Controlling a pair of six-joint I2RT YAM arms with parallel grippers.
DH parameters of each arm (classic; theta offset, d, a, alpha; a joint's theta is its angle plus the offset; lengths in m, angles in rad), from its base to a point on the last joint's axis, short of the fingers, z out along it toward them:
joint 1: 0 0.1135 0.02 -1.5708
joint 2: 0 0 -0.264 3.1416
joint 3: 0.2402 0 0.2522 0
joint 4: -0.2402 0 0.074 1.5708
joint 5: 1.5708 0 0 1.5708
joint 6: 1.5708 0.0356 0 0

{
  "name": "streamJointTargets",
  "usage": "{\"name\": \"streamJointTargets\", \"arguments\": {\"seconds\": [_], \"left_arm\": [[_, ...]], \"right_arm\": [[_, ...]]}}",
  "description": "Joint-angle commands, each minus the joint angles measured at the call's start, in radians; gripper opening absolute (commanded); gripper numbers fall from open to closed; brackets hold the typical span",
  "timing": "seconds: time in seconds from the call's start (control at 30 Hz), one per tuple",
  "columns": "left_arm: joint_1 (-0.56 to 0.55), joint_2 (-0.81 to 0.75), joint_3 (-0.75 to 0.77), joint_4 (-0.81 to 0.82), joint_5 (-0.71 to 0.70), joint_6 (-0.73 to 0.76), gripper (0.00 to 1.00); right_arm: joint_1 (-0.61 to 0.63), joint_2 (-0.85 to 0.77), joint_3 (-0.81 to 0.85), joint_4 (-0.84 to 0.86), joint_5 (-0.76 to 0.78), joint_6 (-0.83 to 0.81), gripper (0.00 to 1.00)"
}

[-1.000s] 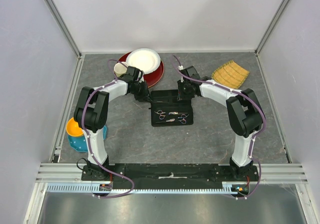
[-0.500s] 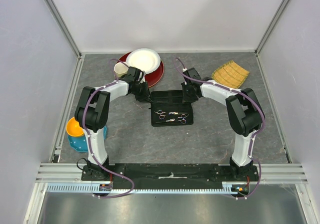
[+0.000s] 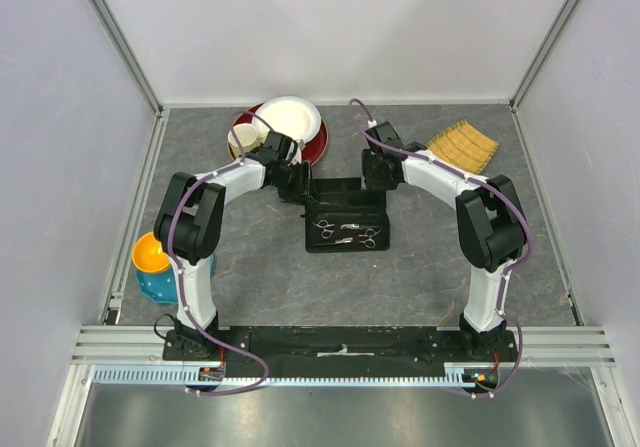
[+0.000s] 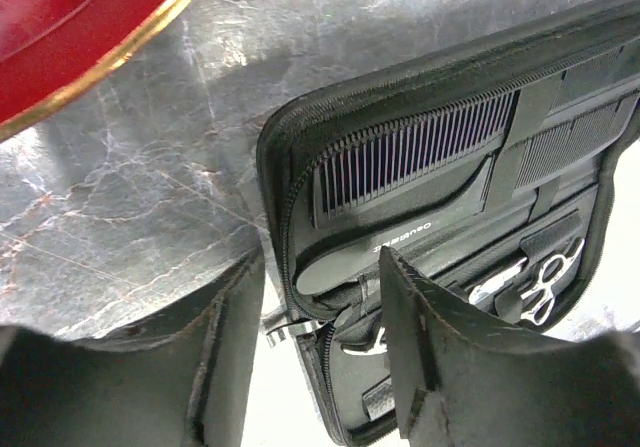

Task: Sort the hair-cutting tools

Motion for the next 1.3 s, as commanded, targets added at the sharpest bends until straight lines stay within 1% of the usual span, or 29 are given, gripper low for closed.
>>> {"name": "streamJointTargets", "arguments": {"seconds": [0.0, 0.07, 0.13, 0.27, 0.37, 0.4, 0.47, 0.5, 0.53, 0.6, 0.63, 0.7, 0.77, 0.83, 1.03, 1.07, 1.27], "left_arm": [[-0.007, -0.086, 0.040, -0.045, -0.053, 0.068, 0.61], [0.001, -0.112, 0.046, -0.045, -0.064, 0.064, 0.67], [0.007, -0.135, 0.061, -0.040, -0.062, 0.062, 0.69], [0.013, -0.135, 0.101, -0.033, -0.061, 0.062, 0.69], [0.022, -0.140, 0.115, -0.028, -0.065, 0.047, 0.69], [0.028, -0.144, 0.115, -0.030, -0.065, 0.041, 0.69], [0.035, -0.164, 0.110, -0.031, -0.064, 0.030, 0.69], [0.039, -0.172, 0.107, -0.037, -0.062, 0.027, 0.69], [0.041, -0.189, 0.106, -0.040, -0.062, 0.025, 0.69], [0.042, -0.203, 0.101, -0.051, -0.052, 0.024, 0.68], [0.042, -0.209, 0.100, -0.060, -0.049, 0.024, 0.68], [0.042, -0.229, 0.086, -0.066, -0.039, 0.018, 0.68], [0.044, -0.249, 0.075, -0.073, -0.039, 0.013, 0.68], [0.044, -0.256, 0.067, -0.077, -0.036, 0.015, 0.68], [0.050, -0.244, 0.090, -0.125, -0.030, 0.034, 0.68], [0.051, -0.240, 0.095, -0.135, -0.029, 0.038, 0.68], [0.065, -0.204, 0.144, -0.163, -0.026, 0.035, 0.67]], "right_arm": [[-0.012, -0.029, 0.102, 0.007, 0.043, 0.002, 0.50], [-0.010, -0.037, 0.110, 0.008, 0.038, 0.006, 0.51], [-0.013, -0.048, 0.089, 0.022, 0.029, 0.014, 0.51], [-0.012, -0.054, 0.084, 0.076, 0.038, 0.019, 0.51], [-0.015, 0.018, 0.179, 0.076, 0.033, 0.012, 0.51], [-0.015, 0.044, 0.247, 0.070, 0.023, 0.011, 0.51], [-0.024, 0.130, 0.315, 0.047, 0.009, 0.012, 0.51], [-0.026, 0.163, 0.398, 0.025, -0.009, 0.011, 0.51], [-0.032, 0.232, 0.442, -0.023, -0.017, 0.006, 0.51], [-0.033, 0.292, 0.548, -0.070, -0.033, -0.010, 0.51], [-0.033, 0.335, 0.573, -0.099, -0.055, -0.020, 0.51], [-0.033, 0.363, 0.611, -0.127, -0.074, -0.041, 0.51], [-0.033, 0.375, 0.610, -0.134, -0.102, -0.063, 0.51], [-0.033, 0.377, 0.604, -0.144, -0.161, -0.078, 0.51], [-0.032, 0.389, 0.586, -0.200, -0.279, -0.127, 0.50], [-0.032, 0.388, 0.579, -0.205, -0.319, -0.135, 0.49], [-0.032, 0.314, 0.503, -0.211, -0.467, -0.185, 0.41]]}}
